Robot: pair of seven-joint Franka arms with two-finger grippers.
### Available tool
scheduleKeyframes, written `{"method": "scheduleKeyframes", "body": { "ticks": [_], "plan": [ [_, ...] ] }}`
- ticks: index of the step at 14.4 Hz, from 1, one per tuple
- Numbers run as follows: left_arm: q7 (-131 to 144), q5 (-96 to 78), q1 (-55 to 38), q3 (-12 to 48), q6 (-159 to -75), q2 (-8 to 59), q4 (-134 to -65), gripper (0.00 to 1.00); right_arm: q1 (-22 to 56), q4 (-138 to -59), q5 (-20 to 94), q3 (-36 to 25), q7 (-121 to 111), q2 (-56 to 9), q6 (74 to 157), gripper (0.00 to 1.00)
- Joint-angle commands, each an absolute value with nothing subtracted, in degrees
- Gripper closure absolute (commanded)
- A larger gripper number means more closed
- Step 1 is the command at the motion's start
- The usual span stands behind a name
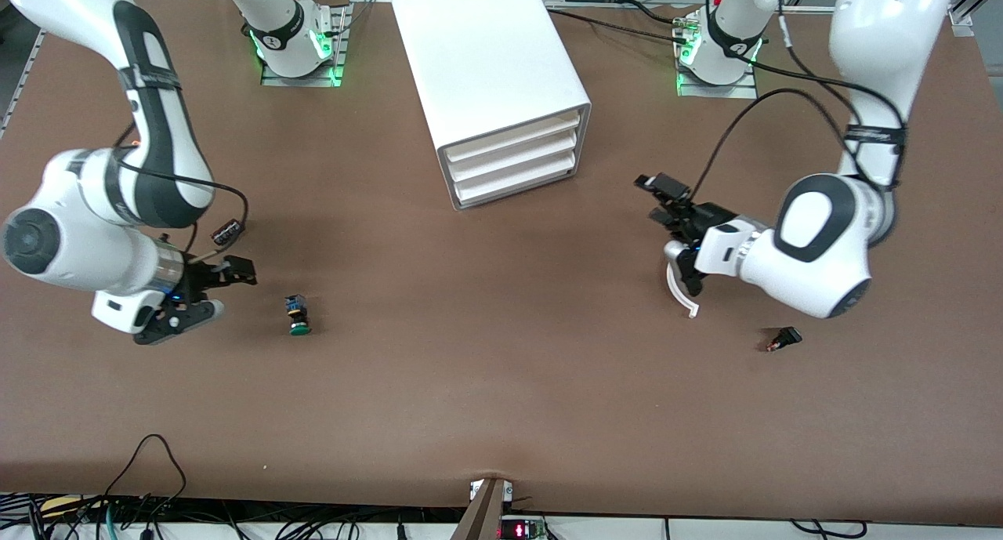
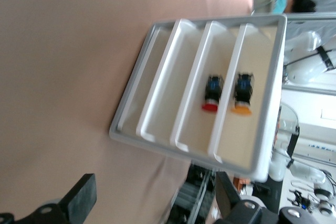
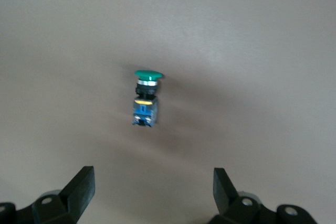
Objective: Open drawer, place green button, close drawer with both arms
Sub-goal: 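Grasp the green button with the right gripper while the left gripper grips the drawer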
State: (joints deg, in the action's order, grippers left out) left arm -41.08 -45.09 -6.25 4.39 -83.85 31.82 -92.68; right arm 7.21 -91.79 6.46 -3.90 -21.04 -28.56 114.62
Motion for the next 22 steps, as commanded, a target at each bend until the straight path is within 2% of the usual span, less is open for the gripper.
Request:
{"method": "scheduleKeyframes", "body": {
  "ticks": [1,4,8,10,12,18,20,22],
  "plan": [
    [-48.76,-51.39,-6.77,8.07,-94.79,29.62,-103.85,0.0,8.7,-91.49,8.17,-4.04,-17.5,-31.8,116.54,0.0],
    [-57.8,-64.64,-6.94,10.37,-102.55,29.7,-112.74,0.0,9.14,-93.77,8.17,-4.04,-16.0,-33.92,121.01,0.0],
    [-67.83,-73.19,-8.26,10.46,-105.12,32.07,-117.67,0.03,9.4,-100.1,8.17,-4.04,-16.17,-34.36,129.45,0.0],
    [-71.09,-74.53,-8.26,10.55,-105.03,34.26,-117.77,0.05,9.67,-100.11,8.09,-4.04,-16.61,-35.24,130.52,0.0],
    [-71.54,-74.71,-8.52,11.42,-105.03,35.15,-117.86,0.15,10.81,-100.02,8.09,-4.04,-16.7,-36.03,131.92,0.0],
    [-71.54,-81.38,-11.6,12.04,-105.29,36.56,-120.58,0.22,11.25,-99.32,7.56,-4.13,-17.14,-36.56,132.1,0.01],
    [-71.54,-82.09,-12.83,12.04,-105.29,36.82,-120.76,0.34,11.34,-99.32,8.0,-4.22,-17.14,-37.17,132.97,0.03],
    [-71.72,-82.0,-12.83,12.04,-105.29,37.09,-120.76,0.54,11.25,-99.4,7.91,-4.39,-17.23,-38.32,134.73,0.07]
  ]
}}
